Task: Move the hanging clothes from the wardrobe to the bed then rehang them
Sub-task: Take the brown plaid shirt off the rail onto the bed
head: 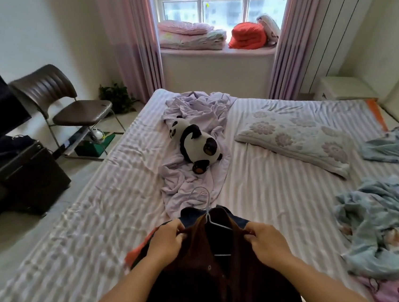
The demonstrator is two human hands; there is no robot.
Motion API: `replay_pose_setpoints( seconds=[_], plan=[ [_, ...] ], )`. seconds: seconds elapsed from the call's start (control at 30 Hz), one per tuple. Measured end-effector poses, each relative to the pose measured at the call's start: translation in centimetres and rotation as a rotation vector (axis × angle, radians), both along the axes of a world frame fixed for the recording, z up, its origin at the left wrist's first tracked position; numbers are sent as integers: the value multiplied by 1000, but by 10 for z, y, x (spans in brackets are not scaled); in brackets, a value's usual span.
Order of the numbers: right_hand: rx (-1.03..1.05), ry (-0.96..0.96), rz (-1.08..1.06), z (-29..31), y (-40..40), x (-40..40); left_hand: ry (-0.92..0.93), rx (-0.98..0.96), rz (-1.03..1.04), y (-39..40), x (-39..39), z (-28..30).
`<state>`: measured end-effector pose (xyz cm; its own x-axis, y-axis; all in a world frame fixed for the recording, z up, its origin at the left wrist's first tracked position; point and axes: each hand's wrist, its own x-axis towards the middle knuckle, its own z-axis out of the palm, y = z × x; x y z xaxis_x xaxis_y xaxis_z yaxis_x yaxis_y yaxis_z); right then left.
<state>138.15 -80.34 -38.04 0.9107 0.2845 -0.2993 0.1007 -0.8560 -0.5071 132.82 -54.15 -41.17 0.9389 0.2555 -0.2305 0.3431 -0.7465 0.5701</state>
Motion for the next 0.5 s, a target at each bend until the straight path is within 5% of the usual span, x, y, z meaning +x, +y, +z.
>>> replay_pose_setpoints(
  seconds=[0.33,0.5],
  plan=[
    [6,15,-141,-118,25,109,-12,30,116,3,109,-114],
    [-130,-33,-91,-181,33,146,-34,257,157,-6,136,-172]
  ],
)
